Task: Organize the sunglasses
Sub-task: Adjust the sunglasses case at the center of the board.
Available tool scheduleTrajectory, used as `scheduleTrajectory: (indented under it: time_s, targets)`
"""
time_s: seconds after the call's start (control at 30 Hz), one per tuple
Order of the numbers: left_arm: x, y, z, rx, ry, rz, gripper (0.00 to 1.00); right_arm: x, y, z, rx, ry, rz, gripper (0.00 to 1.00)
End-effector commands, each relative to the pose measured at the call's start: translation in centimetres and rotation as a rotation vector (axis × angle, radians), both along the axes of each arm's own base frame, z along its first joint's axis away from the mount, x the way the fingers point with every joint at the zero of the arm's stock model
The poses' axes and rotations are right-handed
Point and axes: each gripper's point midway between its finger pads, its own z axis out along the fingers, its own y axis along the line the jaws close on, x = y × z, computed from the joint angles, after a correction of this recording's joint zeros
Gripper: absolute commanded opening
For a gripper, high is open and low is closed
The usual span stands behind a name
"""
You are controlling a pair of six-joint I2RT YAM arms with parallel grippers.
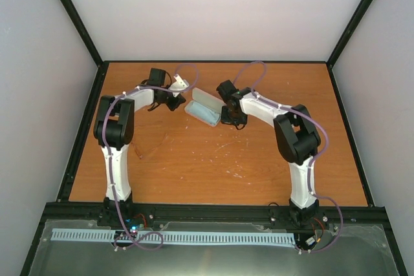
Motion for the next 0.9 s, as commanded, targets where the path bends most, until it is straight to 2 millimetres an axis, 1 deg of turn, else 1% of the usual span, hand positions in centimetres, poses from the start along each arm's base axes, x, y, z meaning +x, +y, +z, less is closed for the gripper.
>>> scheduleTrajectory:
  time_s: [0.0,0.13,0.2,0.47,0.53,0.73,0.87]
  targets:
    - [2.1,0.7,-0.3,0.015,-0.001,0.052,0.01,2.6,0.4,-0.8,0.023,-0.013,-0.052,0.03]
    - [2.5,0.7,-1.2,0.026,0.013,0.051,0.0,3.1,0.7,-2.1,0.061,0.007,-0.056,0.03]
    - [2.2,0.5,-1.5,0.017,0.031,0.042,0.01,3.2,0.9,-2.6,0.076,0.017,-0.055,0.03]
    - [-0.9,-0.1,-2.7,0.002,0.099,0.007,0.01,3.8,2.2,-3.5,0.125,0.024,-0.031,0.03]
    - [-1.6,-0.4,-2.5,-0.006,0.105,-0.005,0.01,3.9,2.5,-3.9,0.131,0.031,-0.026,0.03]
    - [-4.0,-1.5,-1.8,-0.027,0.133,-0.047,0.01,5.2,3.2,-3.8,0.141,0.014,-0.014,0.03]
    - [-5.1,-2.3,-1.5,-0.028,0.13,-0.071,0.01,5.6,3.4,-4.0,0.139,0.009,-0.01,0.03]
